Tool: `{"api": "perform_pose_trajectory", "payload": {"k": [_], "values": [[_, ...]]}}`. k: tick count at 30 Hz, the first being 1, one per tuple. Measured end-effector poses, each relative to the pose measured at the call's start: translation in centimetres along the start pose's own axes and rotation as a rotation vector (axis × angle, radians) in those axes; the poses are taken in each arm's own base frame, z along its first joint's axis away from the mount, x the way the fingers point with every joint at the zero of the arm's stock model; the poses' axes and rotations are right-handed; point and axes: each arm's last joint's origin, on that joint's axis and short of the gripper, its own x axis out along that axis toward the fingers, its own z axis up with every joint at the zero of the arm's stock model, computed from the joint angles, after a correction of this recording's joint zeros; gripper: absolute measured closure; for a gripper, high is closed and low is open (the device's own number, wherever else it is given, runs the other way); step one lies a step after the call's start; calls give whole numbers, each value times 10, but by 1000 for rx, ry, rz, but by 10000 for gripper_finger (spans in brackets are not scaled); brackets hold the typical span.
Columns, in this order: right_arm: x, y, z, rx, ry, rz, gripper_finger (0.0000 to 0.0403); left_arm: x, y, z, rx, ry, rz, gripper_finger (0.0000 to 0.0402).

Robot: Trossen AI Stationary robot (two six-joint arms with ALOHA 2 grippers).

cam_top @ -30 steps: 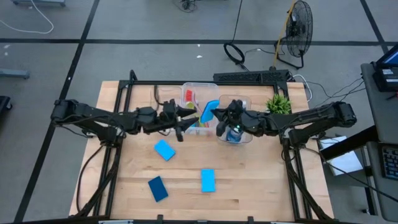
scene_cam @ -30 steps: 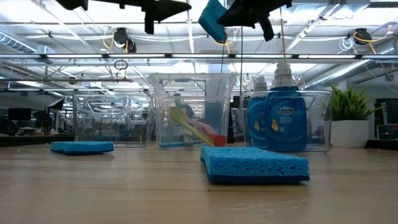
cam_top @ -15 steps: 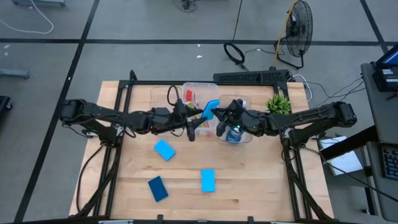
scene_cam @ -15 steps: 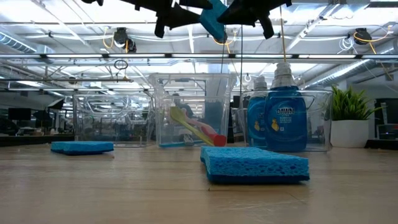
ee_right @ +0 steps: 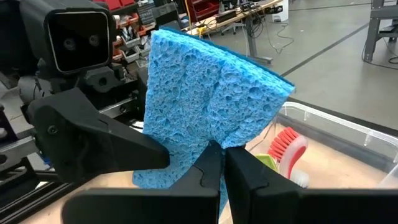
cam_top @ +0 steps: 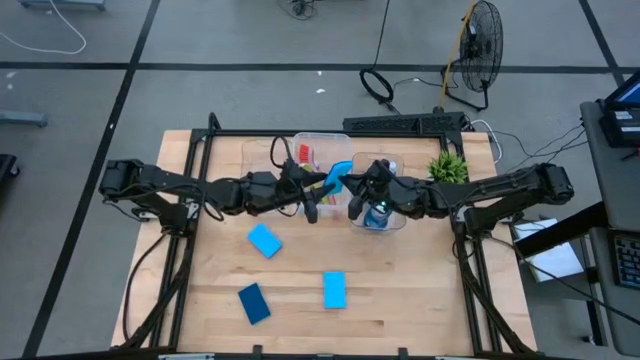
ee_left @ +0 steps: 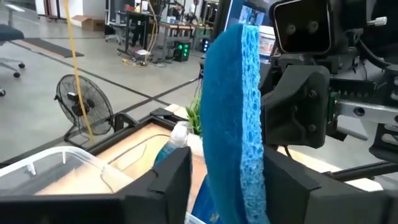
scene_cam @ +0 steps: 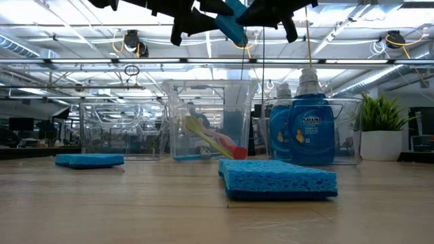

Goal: Pick & Place Kitchen Sink Supplies
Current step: Put the light blue sponge into the left transparent bin

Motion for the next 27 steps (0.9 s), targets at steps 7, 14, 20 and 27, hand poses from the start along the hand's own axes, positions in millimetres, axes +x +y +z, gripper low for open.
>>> {"api": "perform_pose_trajectory", "payload": {"k": [7, 14, 20, 27], "values": [[0, 0, -1, 2, 9, 12, 403, 0, 0, -1, -19, 14, -27, 360], [0, 0, -2, 19, 20, 19, 402, 1, 2, -3, -53, 47, -48, 393], [0, 0, -3, 17, 38, 45, 378, 0, 2, -5, -53, 74, -47, 394], [0, 2, -5, 14, 77, 108, 314, -5, 5, -6, -30, 123, 10, 394]]}}
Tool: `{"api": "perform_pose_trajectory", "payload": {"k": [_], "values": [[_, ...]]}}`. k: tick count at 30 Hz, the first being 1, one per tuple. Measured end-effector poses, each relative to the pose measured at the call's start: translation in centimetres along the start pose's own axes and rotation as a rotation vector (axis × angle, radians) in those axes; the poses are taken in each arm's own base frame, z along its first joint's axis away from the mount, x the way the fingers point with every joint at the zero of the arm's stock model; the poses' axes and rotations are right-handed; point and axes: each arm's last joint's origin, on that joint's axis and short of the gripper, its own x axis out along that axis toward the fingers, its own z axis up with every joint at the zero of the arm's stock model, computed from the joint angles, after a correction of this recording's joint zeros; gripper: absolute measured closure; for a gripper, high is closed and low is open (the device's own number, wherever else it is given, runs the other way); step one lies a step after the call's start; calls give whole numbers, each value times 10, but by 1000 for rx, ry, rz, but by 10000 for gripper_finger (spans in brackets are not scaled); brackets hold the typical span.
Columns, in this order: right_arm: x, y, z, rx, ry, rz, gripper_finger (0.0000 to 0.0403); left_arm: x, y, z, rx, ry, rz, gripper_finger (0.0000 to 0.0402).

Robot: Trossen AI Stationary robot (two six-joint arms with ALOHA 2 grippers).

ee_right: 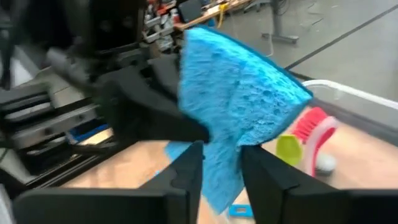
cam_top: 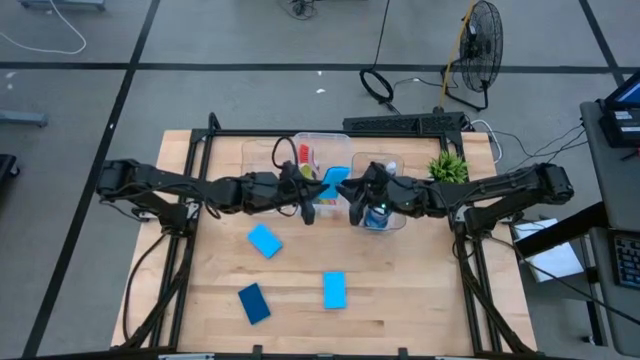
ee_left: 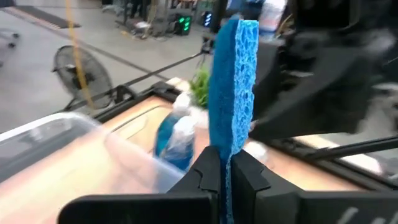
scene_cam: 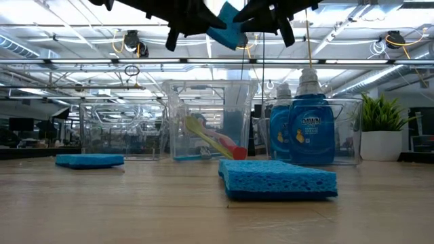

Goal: Pick & Place Kitchen Sink Supplies
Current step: Put the light blue sponge into the left transparent bin

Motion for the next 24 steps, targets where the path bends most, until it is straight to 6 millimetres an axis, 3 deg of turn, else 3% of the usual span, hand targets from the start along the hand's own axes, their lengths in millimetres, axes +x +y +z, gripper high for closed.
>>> {"api": "perform_pose_trajectory", "payload": {"k": [4, 12, 24], "values": [[-2, 2, 2, 2, 6, 31, 264, -9, 5, 2, 25, 39, 77, 394], [-12, 2, 9, -28, -7, 44, 189, -45, 20, 11, 3, 131, 265, 394], [-43, -1, 31, -78, -36, 146, 179, -108, 45, 15, -92, 206, 572, 394]]}}
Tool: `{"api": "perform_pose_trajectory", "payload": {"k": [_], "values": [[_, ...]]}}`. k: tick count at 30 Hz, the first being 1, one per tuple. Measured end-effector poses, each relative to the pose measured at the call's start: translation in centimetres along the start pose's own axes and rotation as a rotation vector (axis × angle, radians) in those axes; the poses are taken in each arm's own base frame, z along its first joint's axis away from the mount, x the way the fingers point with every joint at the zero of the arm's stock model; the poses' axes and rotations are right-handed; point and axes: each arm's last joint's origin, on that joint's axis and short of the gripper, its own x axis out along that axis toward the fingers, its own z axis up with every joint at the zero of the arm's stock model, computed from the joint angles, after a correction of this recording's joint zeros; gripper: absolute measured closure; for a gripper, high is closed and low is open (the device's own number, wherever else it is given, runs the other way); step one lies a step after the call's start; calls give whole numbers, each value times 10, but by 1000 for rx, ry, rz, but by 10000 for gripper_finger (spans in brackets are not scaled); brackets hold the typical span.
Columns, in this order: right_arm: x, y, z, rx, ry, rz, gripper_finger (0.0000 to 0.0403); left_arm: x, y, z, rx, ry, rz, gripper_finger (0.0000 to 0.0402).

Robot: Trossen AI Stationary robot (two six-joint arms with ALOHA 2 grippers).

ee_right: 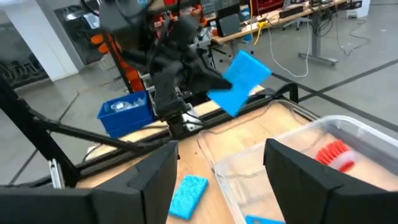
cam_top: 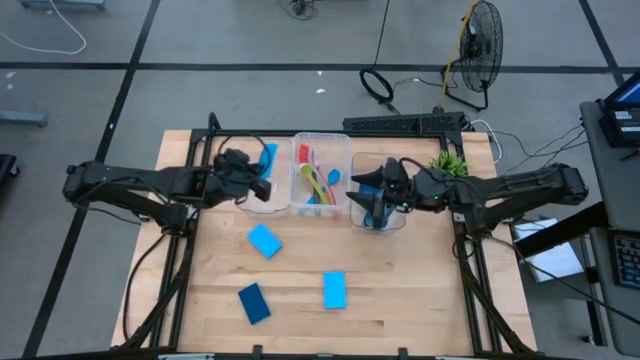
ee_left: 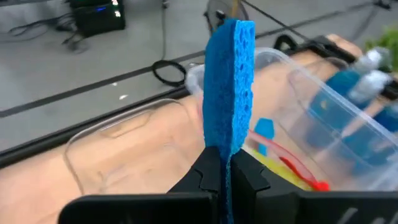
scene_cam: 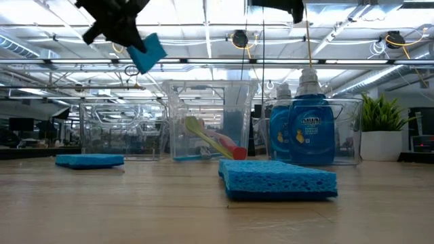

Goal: Pick & Place Kitchen Sink Supplies
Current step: Put the light blue sponge into the left transparent bin

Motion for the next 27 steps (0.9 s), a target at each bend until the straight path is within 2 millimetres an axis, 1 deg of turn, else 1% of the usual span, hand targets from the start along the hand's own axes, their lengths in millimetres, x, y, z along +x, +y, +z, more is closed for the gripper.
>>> {"api": "perform_pose_trajectory", "payload": {"k": [3, 5, 7, 11, 13, 19, 23, 27], "values": [[-9, -2, 4, 0, -1, -1, 181, -7, 9, -3, -37, 19, 41, 394], [-15, -4, 5, -7, 16, -9, 180, -10, 10, -4, -35, 28, 35, 394], [-18, -4, 7, -7, 17, -9, 179, -13, 10, -6, 36, 59, -5, 394], [-26, -7, 8, -16, 42, -18, 180, -23, 2, -5, 257, 126, -245, 394], [-30, -8, 7, -24, 63, -25, 182, -29, -4, -2, 322, 105, -368, 394], [-34, -11, 5, -38, 101, -40, 182, -49, -8, -1, 449, 40, -542, 394], [-35, -12, 4, -40, 107, -42, 182, -63, -10, 4, 486, 9, -766, 394], [-34, -13, 0, -39, 104, -42, 185, -84, -10, 20, 453, -142, -1031, 394]]}}
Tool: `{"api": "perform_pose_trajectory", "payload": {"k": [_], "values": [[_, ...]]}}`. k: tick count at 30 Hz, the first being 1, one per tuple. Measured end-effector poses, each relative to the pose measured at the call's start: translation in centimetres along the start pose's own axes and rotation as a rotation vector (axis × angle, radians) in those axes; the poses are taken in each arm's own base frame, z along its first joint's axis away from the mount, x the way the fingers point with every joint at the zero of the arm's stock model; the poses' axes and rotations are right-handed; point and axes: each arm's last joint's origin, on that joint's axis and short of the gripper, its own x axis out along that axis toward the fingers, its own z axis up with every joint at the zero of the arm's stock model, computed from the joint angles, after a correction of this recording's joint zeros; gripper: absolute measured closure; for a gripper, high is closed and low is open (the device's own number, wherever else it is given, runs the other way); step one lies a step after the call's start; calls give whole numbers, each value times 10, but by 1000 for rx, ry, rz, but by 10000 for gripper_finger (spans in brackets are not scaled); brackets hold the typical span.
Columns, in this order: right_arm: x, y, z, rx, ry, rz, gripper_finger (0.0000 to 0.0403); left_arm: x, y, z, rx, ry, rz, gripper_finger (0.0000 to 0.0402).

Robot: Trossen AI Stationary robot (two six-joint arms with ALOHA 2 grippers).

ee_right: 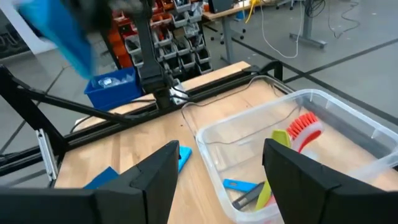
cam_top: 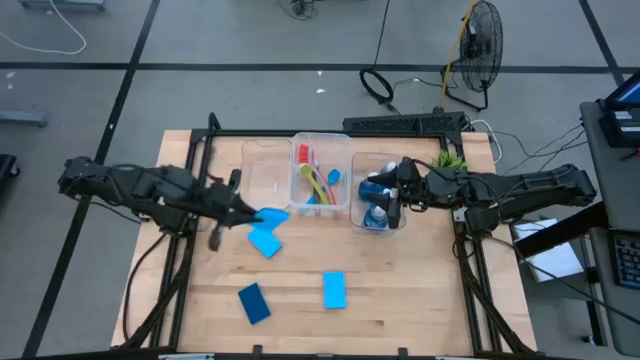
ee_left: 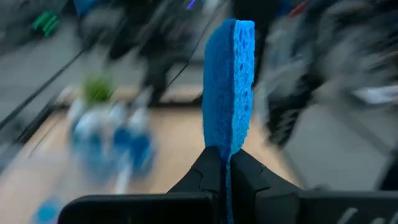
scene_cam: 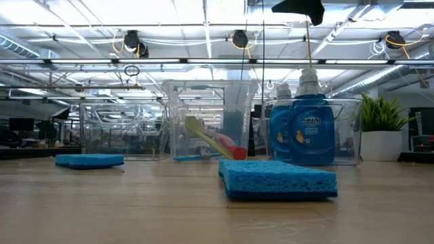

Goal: Pick & Place Kitchen Sink Supplies
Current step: Put the light blue sponge into the left transparent bin

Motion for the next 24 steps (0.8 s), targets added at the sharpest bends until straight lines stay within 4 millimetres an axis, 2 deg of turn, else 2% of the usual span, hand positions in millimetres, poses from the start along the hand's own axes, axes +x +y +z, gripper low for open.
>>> {"api": "perform_pose_trajectory", "payload": {"k": [3, 9, 15, 19, 24], "values": [[2, -1, -5, 1, 12, -4, 184, -10, -7, 15, 71, -158, -124, 394], [3, -2, -10, 25, 24, -8, 184, -19, -16, 33, 206, -370, -300, 394], [3, -2, -9, 21, 16, -5, 185, -20, -21, 38, 264, -441, -384, 394], [3, -2, -9, 21, 16, -5, 184, -13, -18, 32, 146, -352, -280, 394], [3, -2, -9, 21, 17, -4, 186, 1, -4, 6, -165, -78, 89, 394]]}}
